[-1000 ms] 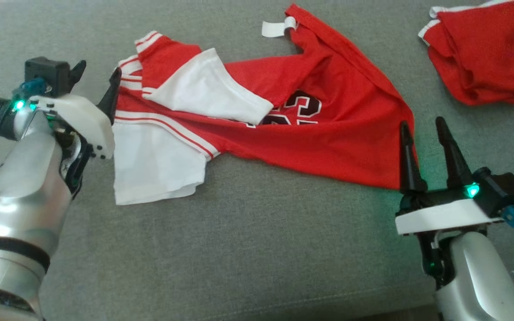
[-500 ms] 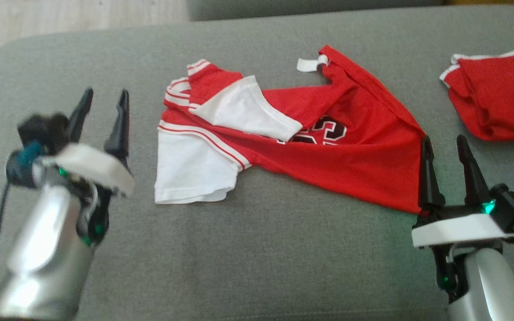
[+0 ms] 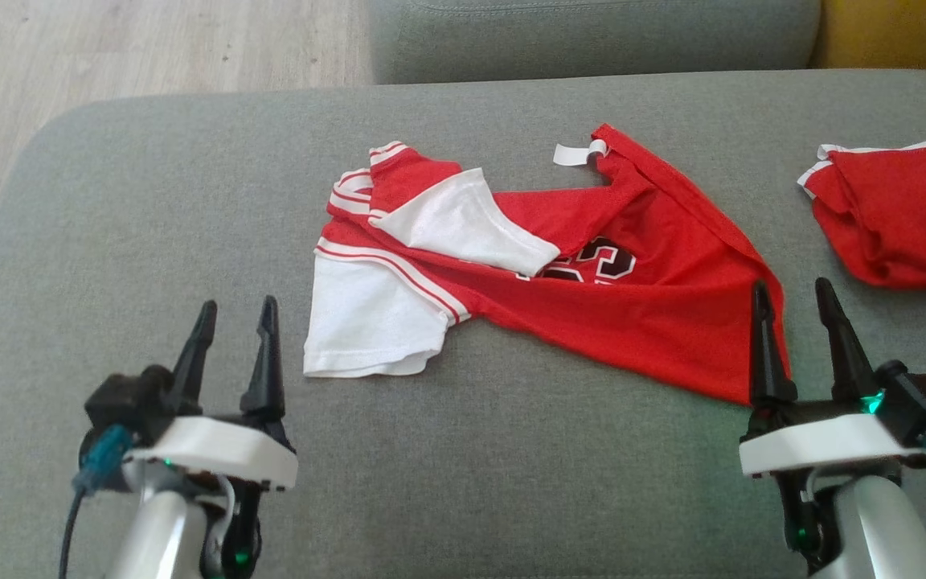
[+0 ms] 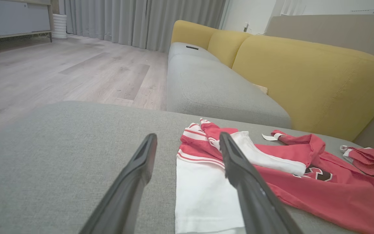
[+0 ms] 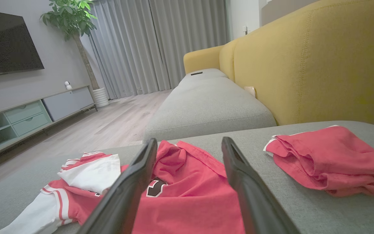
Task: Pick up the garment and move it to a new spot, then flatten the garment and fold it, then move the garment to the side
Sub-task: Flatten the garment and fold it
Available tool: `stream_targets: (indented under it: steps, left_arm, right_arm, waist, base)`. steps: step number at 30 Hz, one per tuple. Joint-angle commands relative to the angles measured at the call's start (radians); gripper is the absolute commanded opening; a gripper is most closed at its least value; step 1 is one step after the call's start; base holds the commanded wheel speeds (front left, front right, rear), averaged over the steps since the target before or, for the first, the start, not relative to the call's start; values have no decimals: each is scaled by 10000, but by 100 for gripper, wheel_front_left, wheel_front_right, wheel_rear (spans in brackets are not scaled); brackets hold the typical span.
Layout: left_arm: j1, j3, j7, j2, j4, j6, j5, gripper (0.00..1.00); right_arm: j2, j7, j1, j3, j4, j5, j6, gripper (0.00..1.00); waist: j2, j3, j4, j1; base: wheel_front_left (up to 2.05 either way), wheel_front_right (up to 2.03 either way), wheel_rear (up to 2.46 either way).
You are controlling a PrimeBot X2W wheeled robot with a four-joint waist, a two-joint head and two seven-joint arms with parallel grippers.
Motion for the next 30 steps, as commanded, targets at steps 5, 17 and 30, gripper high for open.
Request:
stream_targets:
  steps: [5, 17, 30]
  left_arm:
    - [-69, 812, -121, -311, -508, -320, 502, 100]
    - [-624, 682, -94, -420, 1810, -918, 911, 100]
    - [-2155, 472, 375, -88, 4895, -567, 1238, 100]
  right_arm:
    - [-64, -89, -197, 261, -461, 57, -7, 100]
    - [-64, -89, -298, 402, -493, 2, -7, 100]
    - [-64, -89, -500, 464, -514, 4, -7, 100]
  waist:
    - [-1, 32, -56, 1]
    - [-1, 488, -371, 1]
    - [-1, 1139, -977, 1]
  base:
    - [0, 0, 0]
    - [0, 0, 0]
    - [0, 0, 0]
